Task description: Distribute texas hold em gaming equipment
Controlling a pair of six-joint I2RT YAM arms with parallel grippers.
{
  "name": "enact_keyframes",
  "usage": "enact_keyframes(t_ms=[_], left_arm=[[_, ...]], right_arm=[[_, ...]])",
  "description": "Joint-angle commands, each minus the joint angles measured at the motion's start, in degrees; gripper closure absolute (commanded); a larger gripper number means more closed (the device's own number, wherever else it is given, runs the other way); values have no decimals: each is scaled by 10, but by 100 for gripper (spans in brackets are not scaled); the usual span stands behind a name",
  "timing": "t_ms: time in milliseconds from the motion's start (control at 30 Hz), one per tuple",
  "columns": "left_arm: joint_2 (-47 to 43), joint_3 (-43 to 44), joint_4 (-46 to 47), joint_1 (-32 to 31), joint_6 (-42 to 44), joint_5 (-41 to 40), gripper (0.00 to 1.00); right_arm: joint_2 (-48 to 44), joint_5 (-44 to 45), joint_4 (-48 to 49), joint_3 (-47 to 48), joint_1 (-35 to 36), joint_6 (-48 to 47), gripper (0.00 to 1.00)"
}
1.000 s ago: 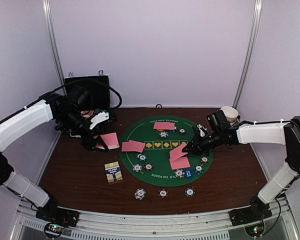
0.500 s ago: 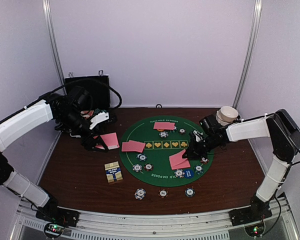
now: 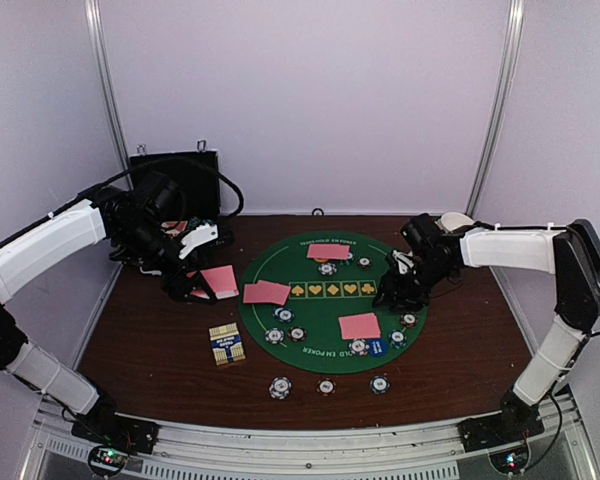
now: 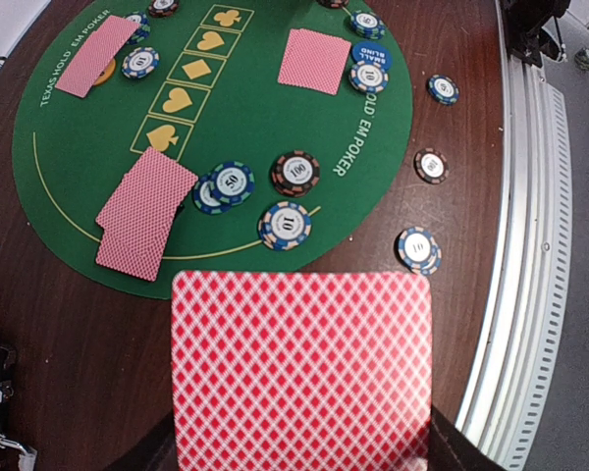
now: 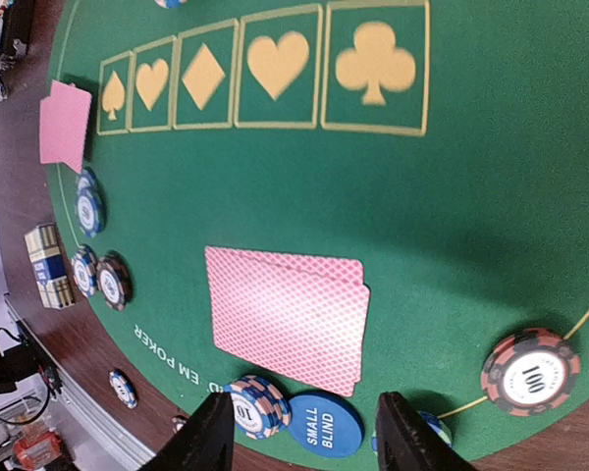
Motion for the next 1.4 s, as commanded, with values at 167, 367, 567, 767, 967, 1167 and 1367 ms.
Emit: enact_keyframes(t_ms=[167, 367, 567, 767, 967, 1167, 1367], left_arm=[[-2, 11, 4, 4, 7, 13, 100], [-5, 5, 5, 4, 8, 9, 100], [-7, 4, 5, 4, 7, 9, 100], [-9, 1, 4, 4, 8, 6, 100], [-7, 1, 4, 4, 8, 8, 100], [-8, 2, 4, 4, 8, 8, 100], [-9, 3, 4, 4, 8, 8, 100]], right_arm=[[62, 91, -62, 143, 56, -59, 49], [140, 133, -57, 211, 90, -80, 53], [179, 171, -35, 217, 107, -87, 59], [182, 189, -8, 181, 121, -85, 62], [175, 186, 22, 137, 128, -74, 63], [166, 180, 38, 108, 133, -64, 65], [127, 182, 33, 70, 147, -57, 67]])
